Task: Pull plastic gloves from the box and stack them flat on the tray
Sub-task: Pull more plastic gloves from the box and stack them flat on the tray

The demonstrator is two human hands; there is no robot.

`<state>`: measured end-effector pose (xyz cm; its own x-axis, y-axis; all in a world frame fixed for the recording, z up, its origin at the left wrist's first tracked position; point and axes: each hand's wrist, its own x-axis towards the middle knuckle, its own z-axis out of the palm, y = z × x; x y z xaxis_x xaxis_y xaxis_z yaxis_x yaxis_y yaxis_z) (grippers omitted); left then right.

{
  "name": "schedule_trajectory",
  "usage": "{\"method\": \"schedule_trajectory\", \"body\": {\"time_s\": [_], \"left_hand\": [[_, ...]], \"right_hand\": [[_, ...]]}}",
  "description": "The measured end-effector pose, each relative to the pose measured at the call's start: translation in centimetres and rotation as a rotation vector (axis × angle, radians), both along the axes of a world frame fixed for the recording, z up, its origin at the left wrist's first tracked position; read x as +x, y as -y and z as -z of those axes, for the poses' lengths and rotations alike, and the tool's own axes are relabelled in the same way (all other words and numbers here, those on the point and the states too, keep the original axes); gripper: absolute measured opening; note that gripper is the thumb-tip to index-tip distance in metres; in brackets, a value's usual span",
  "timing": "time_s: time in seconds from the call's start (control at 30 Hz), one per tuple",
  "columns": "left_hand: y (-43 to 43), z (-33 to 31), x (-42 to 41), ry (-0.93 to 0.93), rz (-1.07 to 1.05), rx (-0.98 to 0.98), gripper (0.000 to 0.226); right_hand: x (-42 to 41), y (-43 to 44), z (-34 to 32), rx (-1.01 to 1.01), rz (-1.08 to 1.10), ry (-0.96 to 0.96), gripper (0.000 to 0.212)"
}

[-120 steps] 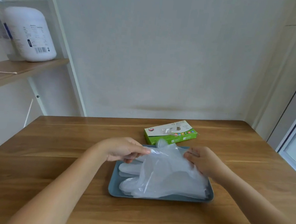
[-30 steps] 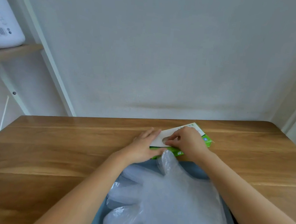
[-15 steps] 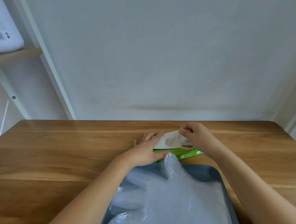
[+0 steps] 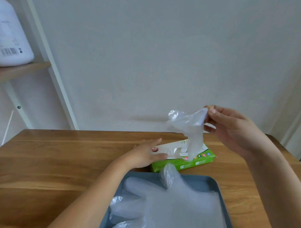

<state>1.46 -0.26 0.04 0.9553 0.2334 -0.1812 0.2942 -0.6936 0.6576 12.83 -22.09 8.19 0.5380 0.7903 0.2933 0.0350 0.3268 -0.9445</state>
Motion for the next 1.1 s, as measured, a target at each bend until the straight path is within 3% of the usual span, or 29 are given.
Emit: {"method": "schedule_trajectory", "body": {"time_s": [0.1,0.2,0.23,0.33,0.4,0.47,0.53,0.63,0.9,1.03,1.1], "left_hand": [[0.2,-2.3,-0.7,0.172,-0.019,-0.139,0.063],[1.2,-4.3,-2.6,0.335,0.062,-0.476,0.083],[1.7,-4.9,-3.5,0.381,0.103,-0.578,0.086],[3.5,-7.0,-6.1,0.433,0.225,-0.734,0.078],[4.9,-7.9,-7.5,0.416,0.254,-0.729,0.079],[6.6,-8.2,-8.4,0.391,0.12,-0.673,0.071],[7.9,-8.1,-8.9,0.408,-0.03,-0.576,0.051],[9.0,-7.8,-9.4,0.504,-0.083,-0.585,0.015],[10.8,-7.6,-11.6,0.588,-0.151,-0.62,0.015],[10.9,-7.1,-12.2,0.682,-0.315,-0.637,0.033],[10.9,-6.8,-12.7,0.721,-0.369,-0.685,0.029]], "right_hand": [[-1.1,0.3,0.1,-0.027,-0.011,-0.029,0.05],[-2.5,0.7,0.1,-0.059,-0.004,-0.089,0.063],[-3.1,0.9,0.0,-0.077,0.006,-0.109,0.059],[-5.2,1.5,0.0,-0.136,0.058,-0.129,0.023],[-6.6,1.8,-0.1,-0.201,0.108,-0.08,0.019],[-8.1,2.2,-0.4,-0.245,0.148,-0.016,0.023],[-9.5,2.5,-0.8,-0.282,0.168,0.054,0.024],[-11.3,3.0,-1.4,-0.329,0.14,0.133,0.023],[-14.7,4.6,-0.9,-0.343,0.218,0.152,0.036],[-16.5,6.6,1.1,-0.337,0.179,0.197,0.073],[-17.7,7.1,2.5,-0.366,0.163,0.193,0.089]]}}
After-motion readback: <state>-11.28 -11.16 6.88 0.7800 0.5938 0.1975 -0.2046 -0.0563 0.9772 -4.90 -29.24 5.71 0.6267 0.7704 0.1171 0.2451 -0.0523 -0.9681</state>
